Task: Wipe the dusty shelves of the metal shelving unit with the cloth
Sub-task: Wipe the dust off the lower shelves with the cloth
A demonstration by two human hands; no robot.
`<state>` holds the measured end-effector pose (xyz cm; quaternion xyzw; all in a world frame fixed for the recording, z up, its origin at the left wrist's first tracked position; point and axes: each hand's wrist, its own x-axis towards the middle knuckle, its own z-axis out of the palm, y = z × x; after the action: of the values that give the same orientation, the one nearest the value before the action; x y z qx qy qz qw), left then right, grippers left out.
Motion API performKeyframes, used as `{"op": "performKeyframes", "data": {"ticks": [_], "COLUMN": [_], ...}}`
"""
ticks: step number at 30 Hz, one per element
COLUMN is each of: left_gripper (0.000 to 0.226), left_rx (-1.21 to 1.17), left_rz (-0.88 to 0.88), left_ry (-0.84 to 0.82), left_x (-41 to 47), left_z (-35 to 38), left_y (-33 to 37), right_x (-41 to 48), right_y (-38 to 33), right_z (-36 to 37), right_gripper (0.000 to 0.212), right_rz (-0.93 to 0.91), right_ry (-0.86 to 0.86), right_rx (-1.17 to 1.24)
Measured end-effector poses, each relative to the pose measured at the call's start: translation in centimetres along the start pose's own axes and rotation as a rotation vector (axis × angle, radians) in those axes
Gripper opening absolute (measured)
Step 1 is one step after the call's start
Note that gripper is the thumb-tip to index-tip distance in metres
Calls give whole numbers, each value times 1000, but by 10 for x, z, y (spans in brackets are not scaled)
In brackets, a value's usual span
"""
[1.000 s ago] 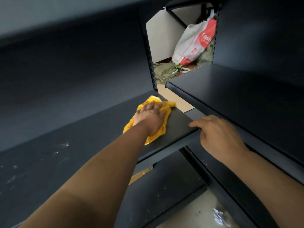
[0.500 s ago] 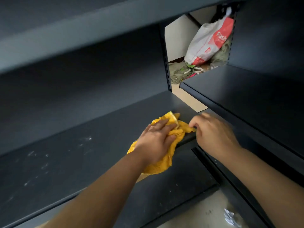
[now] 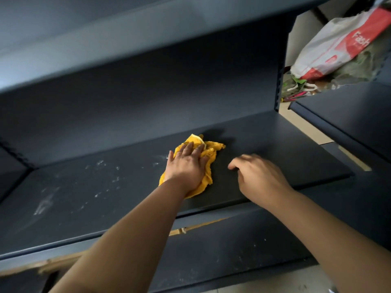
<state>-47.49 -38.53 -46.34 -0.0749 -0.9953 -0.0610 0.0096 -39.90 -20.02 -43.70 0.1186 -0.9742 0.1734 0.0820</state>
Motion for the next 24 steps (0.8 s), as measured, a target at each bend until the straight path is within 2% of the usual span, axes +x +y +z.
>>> {"op": "performKeyframes", "data": {"ticks": [12, 19, 24], "left_gripper": [57, 54, 54], "left_rx": [20, 54, 60], "left_rz": [-258, -400, -511], "left_ry": [41, 74, 69], "left_x": [12, 2, -21], "left_z": [-9, -16, -19], "left_y": [-126, -197, -214], "right_x": [46, 61, 64], "right_y": [-81, -100, -102], "right_z": [47, 62, 58], "right_gripper": [41, 42, 44], "right_rz": [-133, -93, -51], "right_ry": [-120, -169, -274], "right_rx": [-24, -105, -80]}}
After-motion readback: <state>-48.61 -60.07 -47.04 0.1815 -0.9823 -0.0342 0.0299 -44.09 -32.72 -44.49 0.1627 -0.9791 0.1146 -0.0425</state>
